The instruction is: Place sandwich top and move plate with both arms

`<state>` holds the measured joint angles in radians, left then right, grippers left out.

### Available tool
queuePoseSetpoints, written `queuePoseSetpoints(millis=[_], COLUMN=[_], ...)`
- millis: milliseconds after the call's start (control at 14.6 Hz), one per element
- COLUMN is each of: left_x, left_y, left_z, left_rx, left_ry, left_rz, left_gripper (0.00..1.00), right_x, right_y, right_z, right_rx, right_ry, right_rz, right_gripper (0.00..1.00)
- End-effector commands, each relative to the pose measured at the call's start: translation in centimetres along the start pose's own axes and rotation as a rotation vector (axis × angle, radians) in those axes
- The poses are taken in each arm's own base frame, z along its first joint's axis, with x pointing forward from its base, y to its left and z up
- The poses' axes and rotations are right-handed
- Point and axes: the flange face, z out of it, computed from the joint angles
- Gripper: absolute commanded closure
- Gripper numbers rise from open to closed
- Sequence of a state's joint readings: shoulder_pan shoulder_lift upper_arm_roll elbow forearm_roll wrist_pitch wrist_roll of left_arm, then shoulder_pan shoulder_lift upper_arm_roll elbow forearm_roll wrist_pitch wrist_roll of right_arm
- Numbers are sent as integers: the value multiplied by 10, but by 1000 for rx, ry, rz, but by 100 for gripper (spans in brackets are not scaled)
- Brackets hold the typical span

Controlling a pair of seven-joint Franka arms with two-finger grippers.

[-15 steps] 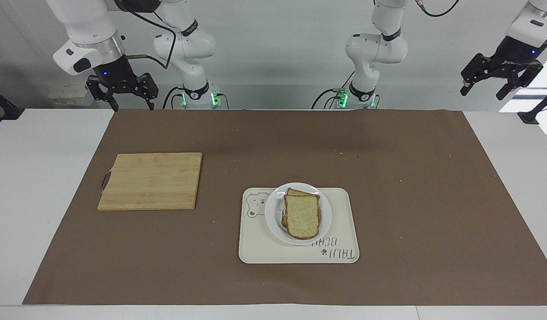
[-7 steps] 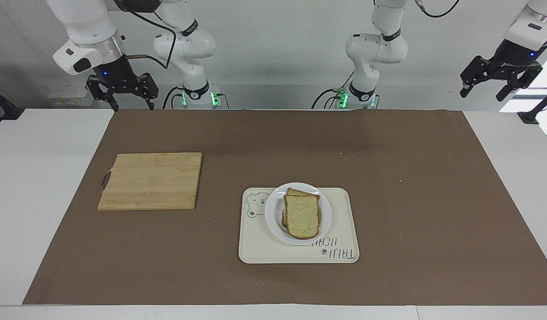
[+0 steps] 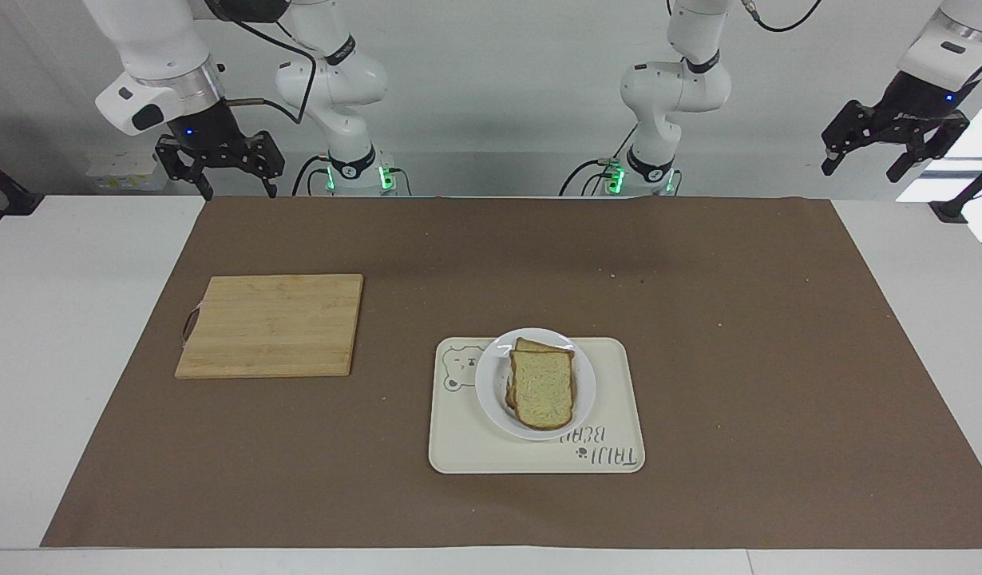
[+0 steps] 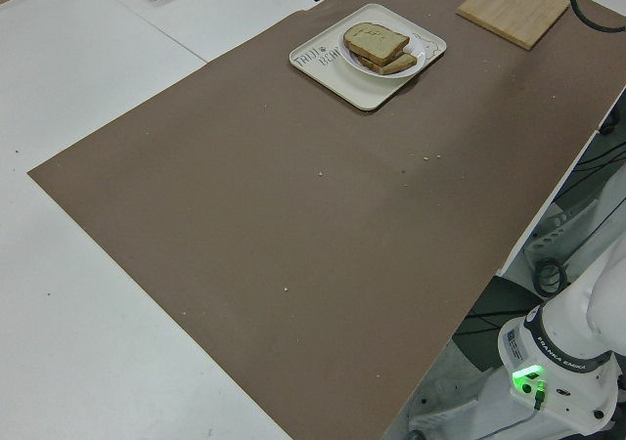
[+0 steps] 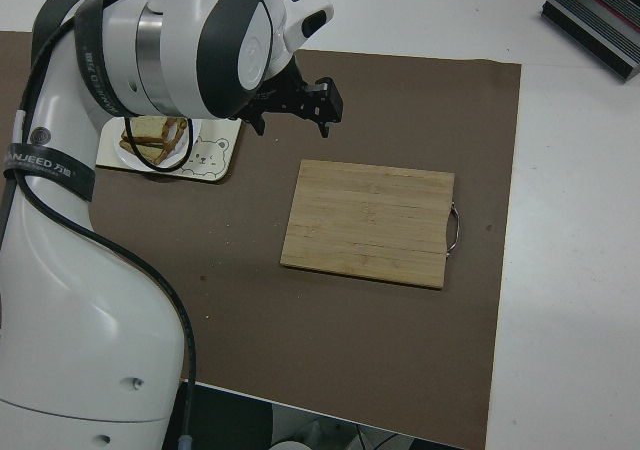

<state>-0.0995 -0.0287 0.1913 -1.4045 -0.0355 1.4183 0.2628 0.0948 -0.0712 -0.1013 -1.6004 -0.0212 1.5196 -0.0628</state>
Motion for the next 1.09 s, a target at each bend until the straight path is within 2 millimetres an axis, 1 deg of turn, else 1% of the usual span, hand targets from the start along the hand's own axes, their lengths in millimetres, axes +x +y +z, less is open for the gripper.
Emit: queuePoseSetpoints(millis=[0, 137, 547, 753, 1026], left_x=[-6, -6, -4, -3, -5], left_y=[-4, 3, 4, 9, 3], left_z=[-5, -7, -7, -6, -4], left_rx=[8, 1, 3, 2, 5], left_ry=[-6, 2, 11, 11, 6], left_rz=[-22, -11, -11, -26, -38], left_gripper=[0, 0, 0, 0, 0], right_x=[0, 0, 0, 0, 0], right_y=[1, 1, 1, 1, 1], right_z=[-2, -2, -2, -1, -2], right_rx=[20, 19, 19, 19, 19], right_ry=[8, 8, 8, 5, 6], right_rz=[15, 16, 16, 15, 16], right_gripper=[0, 0, 0, 0, 0])
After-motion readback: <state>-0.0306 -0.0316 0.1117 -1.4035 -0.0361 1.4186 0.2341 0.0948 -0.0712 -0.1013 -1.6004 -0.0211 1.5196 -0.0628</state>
